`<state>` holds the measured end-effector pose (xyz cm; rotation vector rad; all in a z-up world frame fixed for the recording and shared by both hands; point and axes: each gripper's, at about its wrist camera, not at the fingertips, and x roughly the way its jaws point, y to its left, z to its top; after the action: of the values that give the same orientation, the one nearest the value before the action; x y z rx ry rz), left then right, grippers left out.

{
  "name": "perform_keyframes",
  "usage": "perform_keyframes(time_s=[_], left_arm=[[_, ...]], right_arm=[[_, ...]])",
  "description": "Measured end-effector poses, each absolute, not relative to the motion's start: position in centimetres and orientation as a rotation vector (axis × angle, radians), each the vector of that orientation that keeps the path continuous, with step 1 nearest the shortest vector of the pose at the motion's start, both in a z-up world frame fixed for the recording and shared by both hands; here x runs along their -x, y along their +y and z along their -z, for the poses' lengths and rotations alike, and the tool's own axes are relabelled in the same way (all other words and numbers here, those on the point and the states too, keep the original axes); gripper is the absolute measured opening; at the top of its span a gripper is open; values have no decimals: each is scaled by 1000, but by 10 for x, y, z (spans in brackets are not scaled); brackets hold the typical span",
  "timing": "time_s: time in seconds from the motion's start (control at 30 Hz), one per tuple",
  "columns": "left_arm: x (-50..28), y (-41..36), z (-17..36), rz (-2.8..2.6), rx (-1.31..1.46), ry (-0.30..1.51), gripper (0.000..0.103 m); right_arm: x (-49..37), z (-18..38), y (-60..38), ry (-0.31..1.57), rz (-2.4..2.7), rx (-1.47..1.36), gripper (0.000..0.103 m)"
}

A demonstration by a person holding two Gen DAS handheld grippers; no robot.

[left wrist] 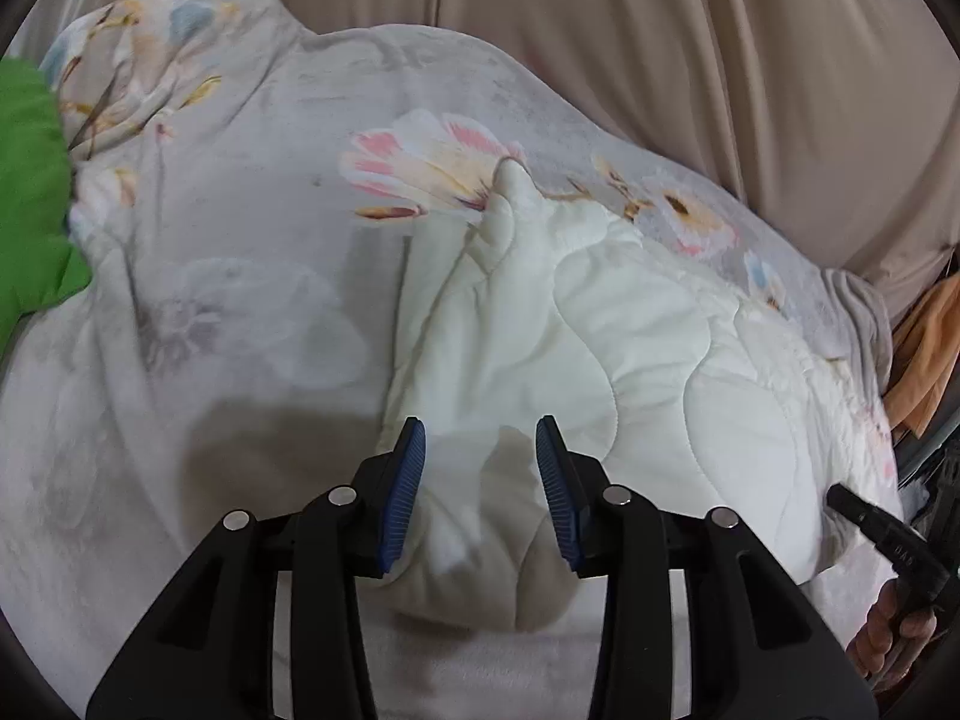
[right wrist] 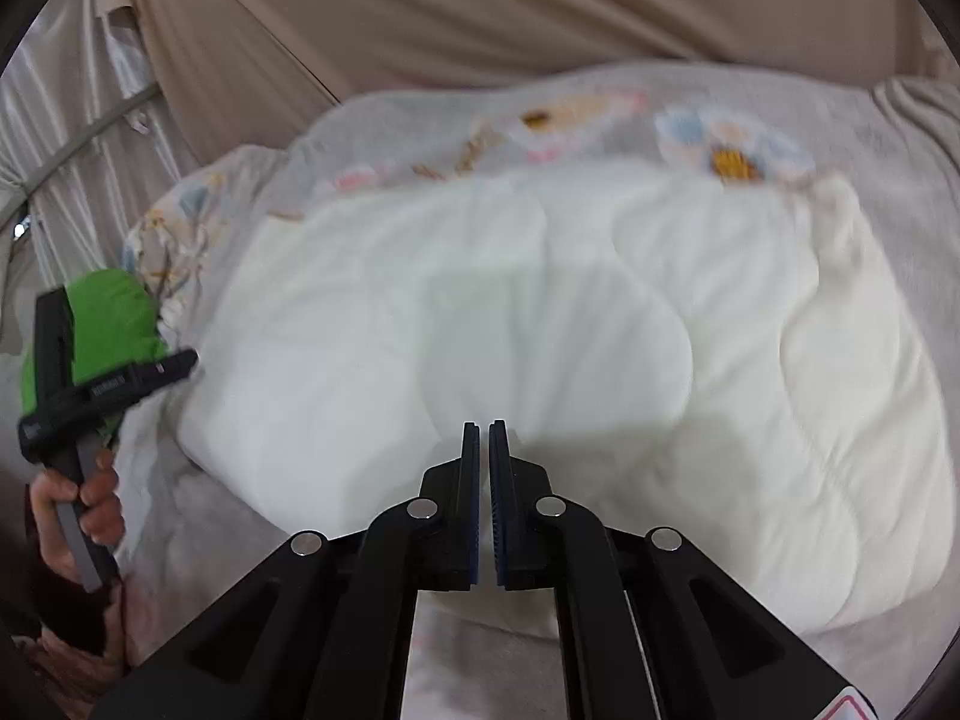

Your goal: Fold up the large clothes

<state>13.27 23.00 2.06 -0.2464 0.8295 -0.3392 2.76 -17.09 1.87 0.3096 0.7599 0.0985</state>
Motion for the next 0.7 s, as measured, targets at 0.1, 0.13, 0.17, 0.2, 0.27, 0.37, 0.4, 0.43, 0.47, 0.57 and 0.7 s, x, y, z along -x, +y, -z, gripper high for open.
perform_keyframes(time_s=[0.1,0.13,0.17,0.2,0.27,0.37,0.4,0.43,0.47,0.57,0.7], left_arm=[[-130,247,-21,286,292,811,67],[-132,250,-19,291,307,825,67],[-135,253,-15,298,327,845,67],[-137,254,-10,313,352,868,67],[-140,254,2,345,398,913,67],[-142,250,12,363,416,939,68],[-143,248,15,365,418,942,69],[-144,246,16,368,421,943,71],[-145,245,18,372,422,944,72],[-152,241,22,387,432,947,77],[-162,232,22,402,427,947,82]], right_arm=[[-45,-42,-160,722,-129,-297,5],[-55,-45,-158,721,-135,-291,5],[-69,-46,-155,726,-136,-284,5],[-82,-44,-152,738,-134,-285,5],[-107,-35,-151,775,-135,-313,5],[-137,-23,-150,809,-100,-321,5],[-147,-18,-151,822,-95,-328,5],[-155,-14,-152,836,-94,-328,4],[-163,-8,-152,848,-92,-331,4],[-178,4,-151,881,-102,-341,0],[-189,11,-149,900,-118,-342,0]])
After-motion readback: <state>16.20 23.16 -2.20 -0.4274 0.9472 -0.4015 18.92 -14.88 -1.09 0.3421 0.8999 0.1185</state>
